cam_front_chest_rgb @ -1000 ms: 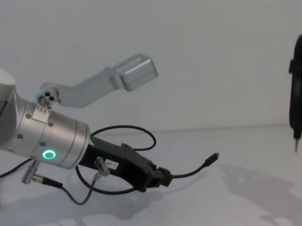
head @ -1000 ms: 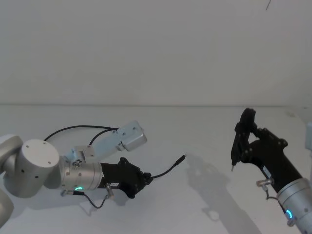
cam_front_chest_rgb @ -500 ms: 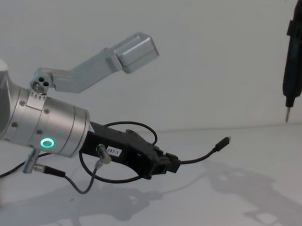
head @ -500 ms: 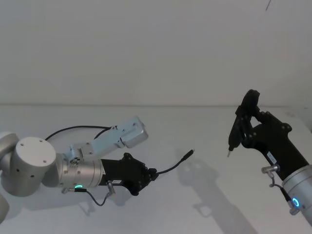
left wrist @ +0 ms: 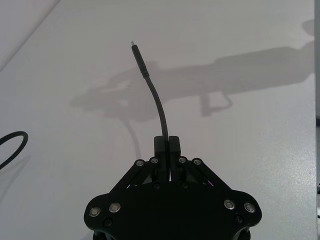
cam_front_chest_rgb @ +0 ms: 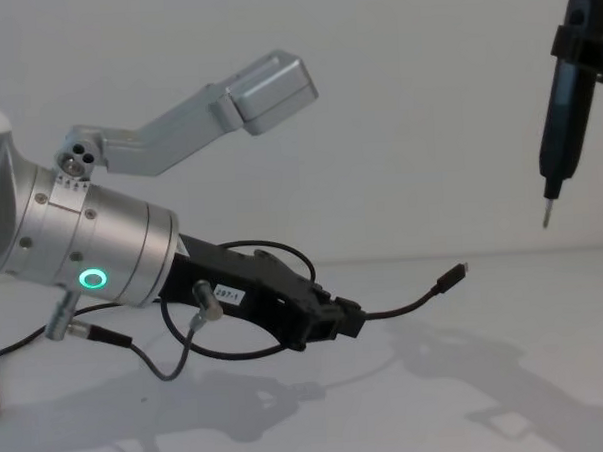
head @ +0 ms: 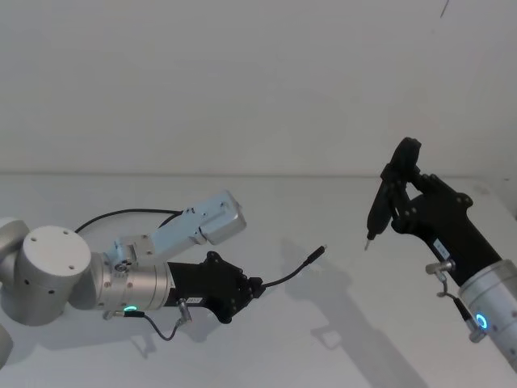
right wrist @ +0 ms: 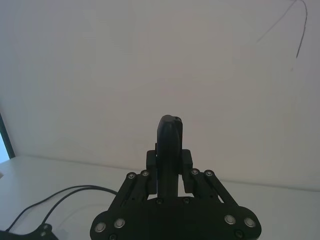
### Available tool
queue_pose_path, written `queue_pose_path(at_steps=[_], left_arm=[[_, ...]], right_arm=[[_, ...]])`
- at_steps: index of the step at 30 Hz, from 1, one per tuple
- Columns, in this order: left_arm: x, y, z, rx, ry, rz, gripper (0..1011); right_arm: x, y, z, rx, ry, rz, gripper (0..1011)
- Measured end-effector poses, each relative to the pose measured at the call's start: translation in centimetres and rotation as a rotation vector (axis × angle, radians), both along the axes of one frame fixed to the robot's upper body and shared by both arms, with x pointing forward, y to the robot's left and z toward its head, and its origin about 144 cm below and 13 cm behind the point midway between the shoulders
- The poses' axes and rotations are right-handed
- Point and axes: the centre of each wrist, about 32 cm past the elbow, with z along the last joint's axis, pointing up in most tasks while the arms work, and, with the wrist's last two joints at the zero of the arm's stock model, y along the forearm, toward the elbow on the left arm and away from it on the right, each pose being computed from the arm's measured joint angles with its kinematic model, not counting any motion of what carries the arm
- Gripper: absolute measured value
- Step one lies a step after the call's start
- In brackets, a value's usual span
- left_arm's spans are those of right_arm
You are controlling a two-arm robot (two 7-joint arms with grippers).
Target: Pick up the data cable with the one hand.
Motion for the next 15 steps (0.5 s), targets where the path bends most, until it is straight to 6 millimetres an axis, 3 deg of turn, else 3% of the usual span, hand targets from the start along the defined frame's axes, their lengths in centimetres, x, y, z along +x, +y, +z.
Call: queue_pose_path(at_steps=[15], left_arm=[[-0.1, 0.0, 0.1, -0.004, -0.004, -0.004, 43]], right_arm=[[2.7, 0.4, -0.3, 0.015, -0.02, 0.02, 279]])
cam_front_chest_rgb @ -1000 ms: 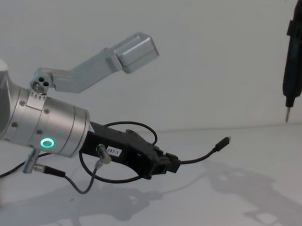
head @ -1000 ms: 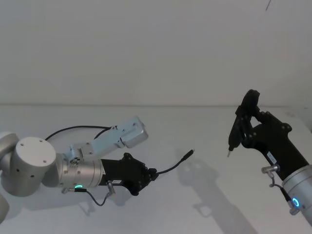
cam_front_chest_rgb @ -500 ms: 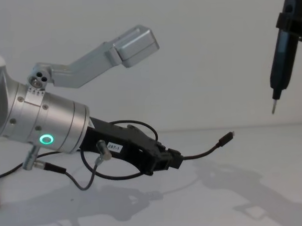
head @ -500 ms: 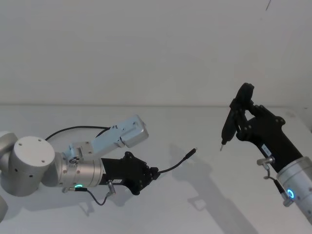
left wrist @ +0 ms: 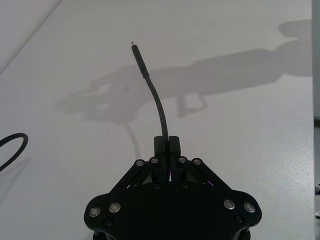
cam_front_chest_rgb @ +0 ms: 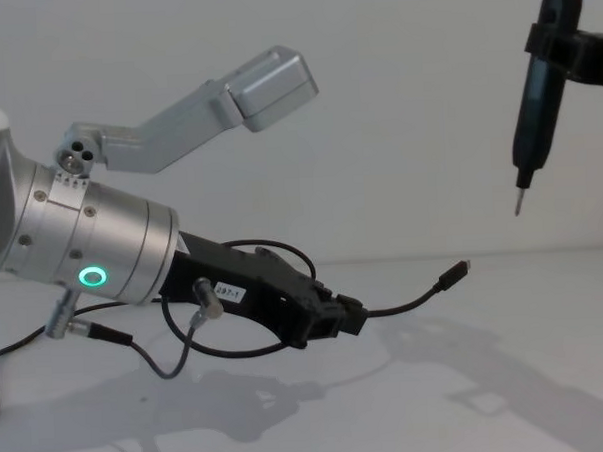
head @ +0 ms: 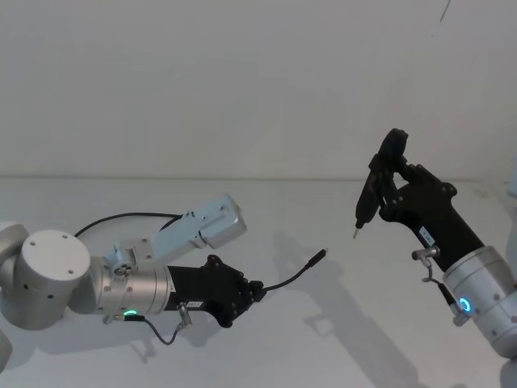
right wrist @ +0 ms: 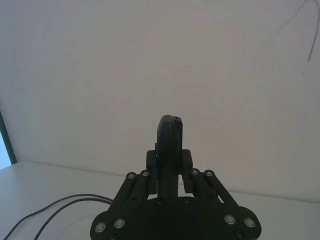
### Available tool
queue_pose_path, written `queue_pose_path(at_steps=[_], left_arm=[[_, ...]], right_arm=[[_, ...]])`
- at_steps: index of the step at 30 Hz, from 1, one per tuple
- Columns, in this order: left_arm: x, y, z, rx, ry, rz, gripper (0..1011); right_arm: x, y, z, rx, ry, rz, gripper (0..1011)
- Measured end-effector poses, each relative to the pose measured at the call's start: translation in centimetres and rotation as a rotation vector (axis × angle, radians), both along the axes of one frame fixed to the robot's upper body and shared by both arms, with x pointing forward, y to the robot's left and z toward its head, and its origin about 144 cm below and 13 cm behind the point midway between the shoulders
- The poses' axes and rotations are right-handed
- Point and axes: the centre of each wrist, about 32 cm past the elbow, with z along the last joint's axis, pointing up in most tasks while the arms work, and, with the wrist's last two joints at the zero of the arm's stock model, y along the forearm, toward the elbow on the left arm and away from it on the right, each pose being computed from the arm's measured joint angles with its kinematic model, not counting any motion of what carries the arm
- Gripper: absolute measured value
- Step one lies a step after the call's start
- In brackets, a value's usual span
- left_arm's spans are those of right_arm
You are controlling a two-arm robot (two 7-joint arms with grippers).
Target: Pick up the data cable with the one hand.
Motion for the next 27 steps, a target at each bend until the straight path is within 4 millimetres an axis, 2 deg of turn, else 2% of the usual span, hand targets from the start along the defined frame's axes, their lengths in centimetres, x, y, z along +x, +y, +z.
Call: queue_pose_path(at_steps=[27], left_arm=[[0.0, 0.0, 0.0, -0.001, -0.002, -0.001, 43]], right_arm=[[2.7, 1.1, -2.3, 0.009, 0.022, 0.031, 279]])
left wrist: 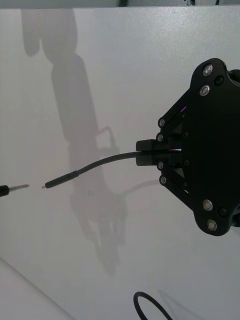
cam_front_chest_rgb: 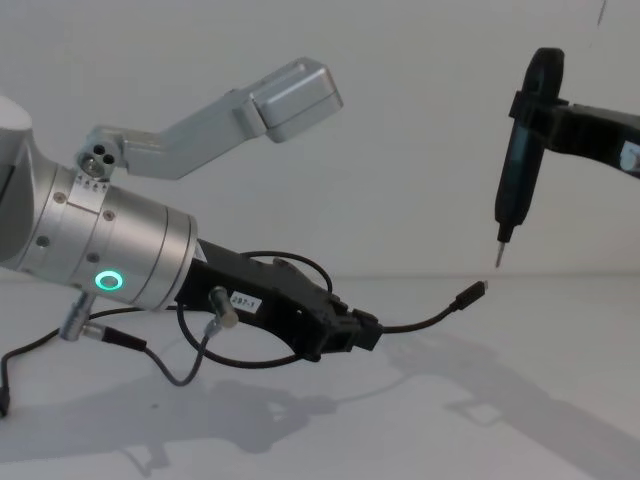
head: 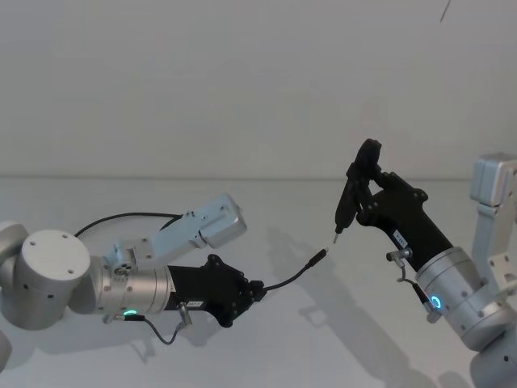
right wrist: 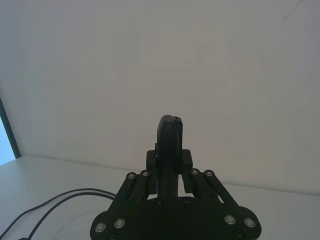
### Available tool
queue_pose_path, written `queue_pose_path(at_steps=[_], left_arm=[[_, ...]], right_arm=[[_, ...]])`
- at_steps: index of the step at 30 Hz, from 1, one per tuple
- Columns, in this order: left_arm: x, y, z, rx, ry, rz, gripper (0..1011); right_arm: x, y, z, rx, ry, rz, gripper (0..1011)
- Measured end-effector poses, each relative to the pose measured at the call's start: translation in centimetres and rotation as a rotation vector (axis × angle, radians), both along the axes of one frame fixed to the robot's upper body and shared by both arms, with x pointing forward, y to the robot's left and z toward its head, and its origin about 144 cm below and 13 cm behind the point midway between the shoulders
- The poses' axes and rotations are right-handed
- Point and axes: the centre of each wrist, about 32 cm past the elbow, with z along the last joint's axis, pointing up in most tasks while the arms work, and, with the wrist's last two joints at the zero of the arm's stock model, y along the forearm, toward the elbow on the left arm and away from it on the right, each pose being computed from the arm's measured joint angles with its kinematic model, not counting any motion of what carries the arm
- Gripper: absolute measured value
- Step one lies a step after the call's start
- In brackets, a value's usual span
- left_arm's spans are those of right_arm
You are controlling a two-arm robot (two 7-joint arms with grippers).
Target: Pick up the data cable with the one hand.
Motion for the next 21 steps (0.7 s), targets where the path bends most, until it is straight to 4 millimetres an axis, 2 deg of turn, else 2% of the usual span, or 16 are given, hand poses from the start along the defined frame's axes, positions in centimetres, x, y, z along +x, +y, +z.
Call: queue_pose_path(at_steps=[21], left_arm=[[0.0, 0.0, 0.0, 0.0, 0.0, 0.0, 43]], right_arm=[[0.81, 0.34, -0.9, 0.001, 0.023, 0.018, 279]])
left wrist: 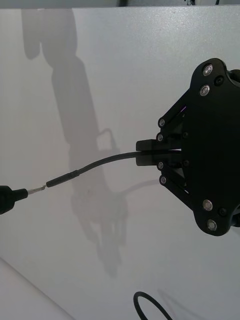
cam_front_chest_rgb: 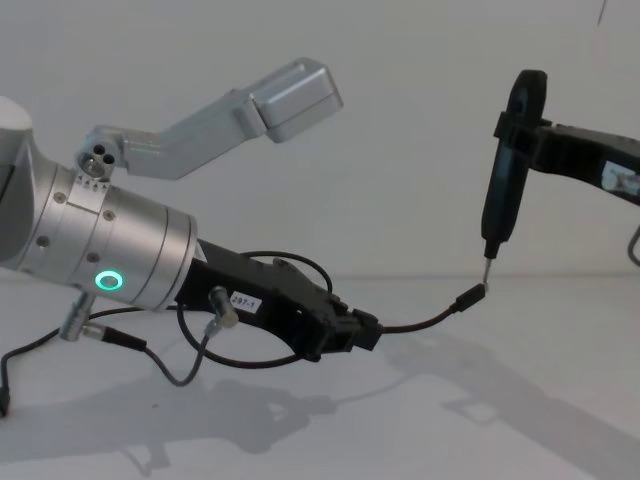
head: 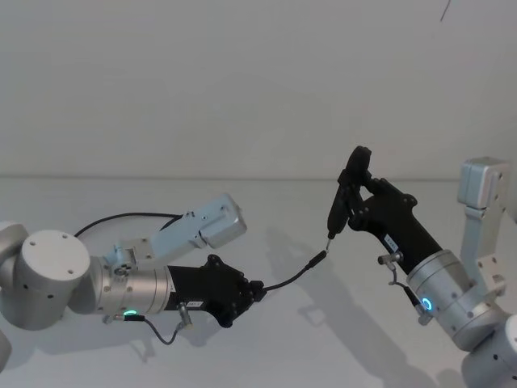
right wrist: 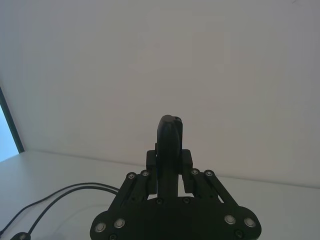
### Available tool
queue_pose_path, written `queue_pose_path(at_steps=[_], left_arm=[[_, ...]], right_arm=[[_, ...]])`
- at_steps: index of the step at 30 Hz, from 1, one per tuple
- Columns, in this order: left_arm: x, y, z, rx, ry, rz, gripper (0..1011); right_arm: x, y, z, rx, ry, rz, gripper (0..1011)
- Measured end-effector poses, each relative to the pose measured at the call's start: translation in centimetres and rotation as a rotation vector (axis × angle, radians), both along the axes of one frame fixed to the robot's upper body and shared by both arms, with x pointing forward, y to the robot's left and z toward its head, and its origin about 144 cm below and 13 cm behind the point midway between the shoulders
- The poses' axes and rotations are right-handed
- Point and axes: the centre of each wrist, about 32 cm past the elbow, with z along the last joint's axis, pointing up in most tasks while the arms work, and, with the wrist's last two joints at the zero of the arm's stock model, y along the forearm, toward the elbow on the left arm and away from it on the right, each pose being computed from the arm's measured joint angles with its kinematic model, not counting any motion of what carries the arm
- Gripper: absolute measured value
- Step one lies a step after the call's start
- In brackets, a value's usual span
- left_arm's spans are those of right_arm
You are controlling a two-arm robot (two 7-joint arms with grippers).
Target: Pick up the data cable with the one hand.
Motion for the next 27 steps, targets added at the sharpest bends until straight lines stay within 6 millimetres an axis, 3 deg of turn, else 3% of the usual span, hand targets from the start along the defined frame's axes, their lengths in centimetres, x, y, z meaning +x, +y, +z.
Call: queue_pose_path(at_steps=[27], left_arm=[[0.0, 0.0, 0.0, 0.0, 0.0, 0.0, 43]], right_arm=[[0.16, 0.03, 0.03, -0.006, 0.01, 0.005, 279]])
